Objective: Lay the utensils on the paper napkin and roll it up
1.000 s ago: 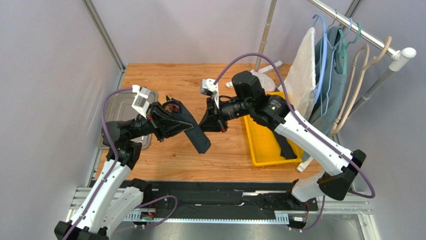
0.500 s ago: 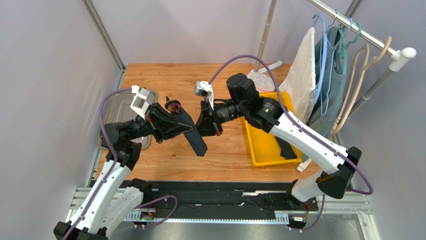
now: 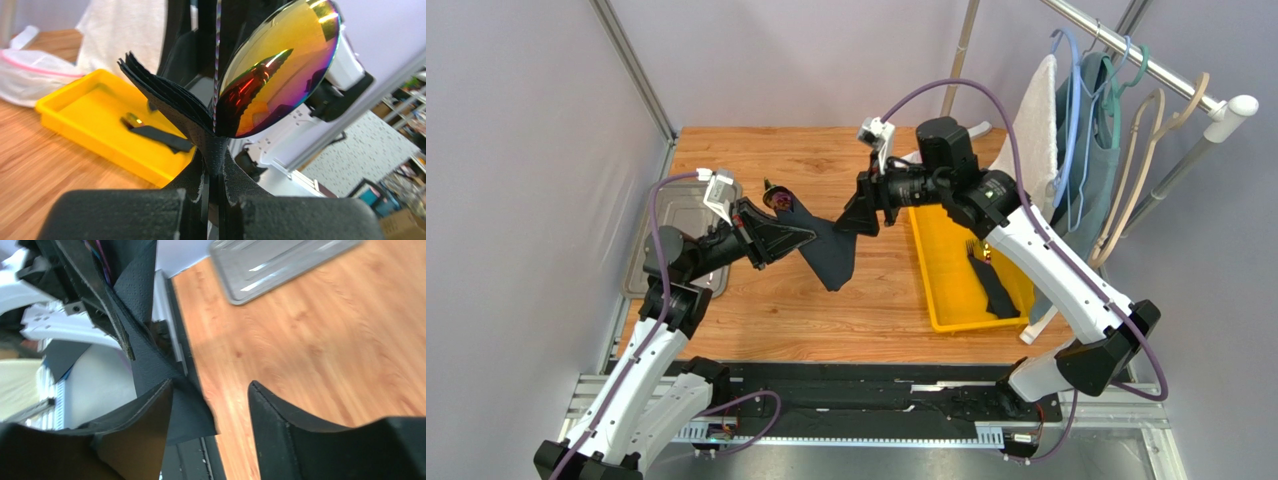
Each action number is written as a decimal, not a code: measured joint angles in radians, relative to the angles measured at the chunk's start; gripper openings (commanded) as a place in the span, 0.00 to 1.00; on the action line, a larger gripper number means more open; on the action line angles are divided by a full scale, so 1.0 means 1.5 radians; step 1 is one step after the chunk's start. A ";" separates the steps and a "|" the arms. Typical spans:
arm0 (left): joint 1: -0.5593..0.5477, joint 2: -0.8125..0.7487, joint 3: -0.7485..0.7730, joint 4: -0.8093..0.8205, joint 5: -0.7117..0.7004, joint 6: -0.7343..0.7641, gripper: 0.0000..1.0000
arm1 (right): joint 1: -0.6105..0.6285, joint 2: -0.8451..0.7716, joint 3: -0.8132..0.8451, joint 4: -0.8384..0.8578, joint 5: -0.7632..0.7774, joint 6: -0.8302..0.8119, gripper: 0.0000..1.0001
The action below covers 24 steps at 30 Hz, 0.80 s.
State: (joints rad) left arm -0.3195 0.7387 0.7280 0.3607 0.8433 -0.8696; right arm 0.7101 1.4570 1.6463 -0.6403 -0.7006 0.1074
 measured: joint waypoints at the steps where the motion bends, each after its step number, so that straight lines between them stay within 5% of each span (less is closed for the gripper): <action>1: 0.000 0.002 0.000 -0.014 -0.011 0.008 0.00 | -0.011 0.000 0.010 -0.009 0.014 0.000 0.62; 11: 0.000 0.038 0.023 -0.126 -0.107 0.054 0.00 | -0.022 -0.041 0.036 -0.039 0.072 -0.004 0.65; 24: 0.000 0.042 0.023 -0.098 -0.106 0.027 0.00 | 0.028 -0.003 -0.003 -0.013 0.038 0.019 0.66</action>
State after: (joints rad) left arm -0.3195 0.8024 0.7624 0.2134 0.6846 -0.8291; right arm 0.7517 1.4528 1.6417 -0.6605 -0.6434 0.1352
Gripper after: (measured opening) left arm 0.048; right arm 0.662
